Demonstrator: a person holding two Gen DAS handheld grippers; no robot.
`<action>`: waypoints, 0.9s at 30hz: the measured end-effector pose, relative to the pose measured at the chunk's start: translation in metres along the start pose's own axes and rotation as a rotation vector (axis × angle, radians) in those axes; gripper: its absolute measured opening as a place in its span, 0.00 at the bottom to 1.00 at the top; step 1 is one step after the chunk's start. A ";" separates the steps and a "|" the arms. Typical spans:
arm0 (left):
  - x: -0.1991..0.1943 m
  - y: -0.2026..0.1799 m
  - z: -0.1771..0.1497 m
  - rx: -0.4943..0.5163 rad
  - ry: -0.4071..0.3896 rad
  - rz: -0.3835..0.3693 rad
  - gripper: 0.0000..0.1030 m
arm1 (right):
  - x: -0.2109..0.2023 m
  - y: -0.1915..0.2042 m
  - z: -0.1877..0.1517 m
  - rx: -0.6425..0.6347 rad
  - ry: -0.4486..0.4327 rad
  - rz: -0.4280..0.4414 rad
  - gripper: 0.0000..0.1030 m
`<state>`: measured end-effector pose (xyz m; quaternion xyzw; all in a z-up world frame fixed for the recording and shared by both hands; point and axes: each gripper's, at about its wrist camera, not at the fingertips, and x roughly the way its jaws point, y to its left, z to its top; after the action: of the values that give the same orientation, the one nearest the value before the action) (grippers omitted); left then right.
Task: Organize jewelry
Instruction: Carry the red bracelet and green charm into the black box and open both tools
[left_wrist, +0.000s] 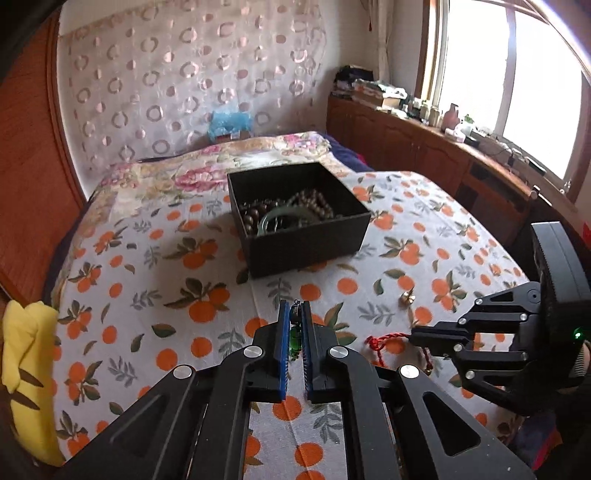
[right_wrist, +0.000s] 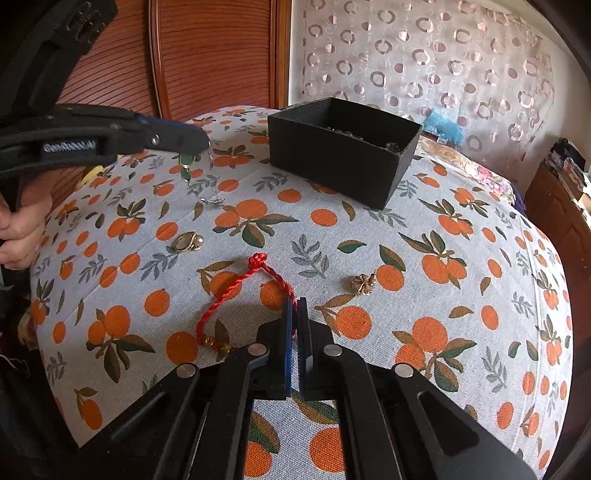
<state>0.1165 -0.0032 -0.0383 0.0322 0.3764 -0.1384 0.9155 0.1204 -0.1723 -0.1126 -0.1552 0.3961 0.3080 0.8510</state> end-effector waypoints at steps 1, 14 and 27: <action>-0.002 0.000 0.001 0.000 -0.004 -0.002 0.05 | 0.000 -0.001 0.000 0.001 -0.006 -0.005 0.02; -0.022 0.002 0.027 0.003 -0.079 -0.019 0.05 | -0.031 -0.014 0.043 -0.004 -0.120 -0.019 0.02; 0.000 0.003 0.073 0.020 -0.098 -0.001 0.05 | -0.031 -0.048 0.106 -0.009 -0.214 -0.022 0.03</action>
<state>0.1670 -0.0124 0.0136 0.0344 0.3296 -0.1439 0.9325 0.1972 -0.1677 -0.0205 -0.1296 0.2998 0.3153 0.8910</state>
